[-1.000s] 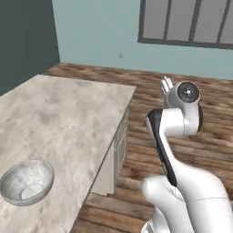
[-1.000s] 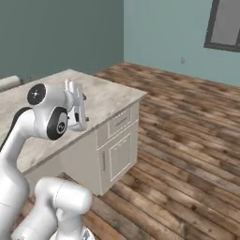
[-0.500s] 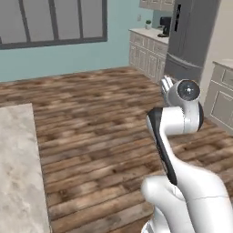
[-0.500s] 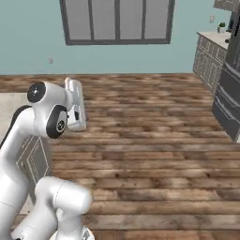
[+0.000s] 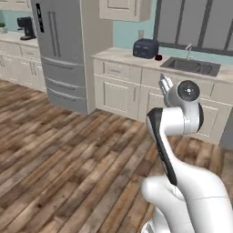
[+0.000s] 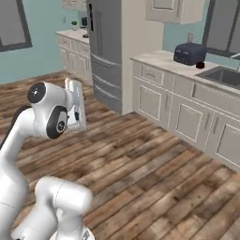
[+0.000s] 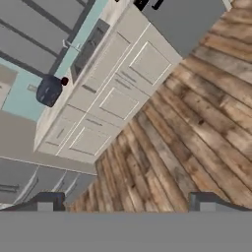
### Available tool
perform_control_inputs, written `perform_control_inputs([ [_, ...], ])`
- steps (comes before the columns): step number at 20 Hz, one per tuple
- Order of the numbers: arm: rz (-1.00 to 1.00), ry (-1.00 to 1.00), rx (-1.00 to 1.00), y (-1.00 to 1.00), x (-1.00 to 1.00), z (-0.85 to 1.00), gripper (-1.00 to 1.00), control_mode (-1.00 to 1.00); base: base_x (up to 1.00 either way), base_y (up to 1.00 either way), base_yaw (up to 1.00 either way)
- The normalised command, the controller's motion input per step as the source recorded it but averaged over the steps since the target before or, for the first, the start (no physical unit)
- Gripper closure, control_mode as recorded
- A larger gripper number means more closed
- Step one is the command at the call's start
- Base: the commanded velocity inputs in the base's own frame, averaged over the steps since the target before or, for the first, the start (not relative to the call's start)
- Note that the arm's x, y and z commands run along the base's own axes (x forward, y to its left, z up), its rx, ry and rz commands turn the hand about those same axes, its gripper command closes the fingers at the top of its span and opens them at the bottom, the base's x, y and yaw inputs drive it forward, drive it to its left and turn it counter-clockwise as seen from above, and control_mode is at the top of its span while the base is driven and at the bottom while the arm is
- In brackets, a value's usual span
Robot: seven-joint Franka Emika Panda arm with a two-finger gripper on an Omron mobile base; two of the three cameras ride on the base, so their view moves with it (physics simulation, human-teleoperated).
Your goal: Clear the mugs and bowl far away from the sink.
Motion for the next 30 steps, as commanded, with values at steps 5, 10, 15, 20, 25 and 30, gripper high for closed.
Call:
perform_control_inputs([
  [5,0.00,0.00,0.00,0.00,0.00,0.00,-1.00,1.00,0.20,-0.13,-0.95],
  [10,0.00,0.00,0.00,0.00,0.00,0.00,-1.00,1.00,0.80,0.17,-0.56],
  [15,0.00,0.00,0.00,0.00,0.00,0.00,-1.00,1.00,1.00,0.06,-0.02],
  [20,0.00,0.00,0.00,0.00,0.00,0.00,-1.00,1.00,1.00,-0.13,0.02],
  [25,0.00,0.00,0.00,0.00,0.00,0.00,-1.00,1.00,1.00,-0.71,0.01],
  [30,0.00,0.00,0.00,0.00,0.00,0.00,-1.00,1.00,1.00,-0.60,0.13],
])
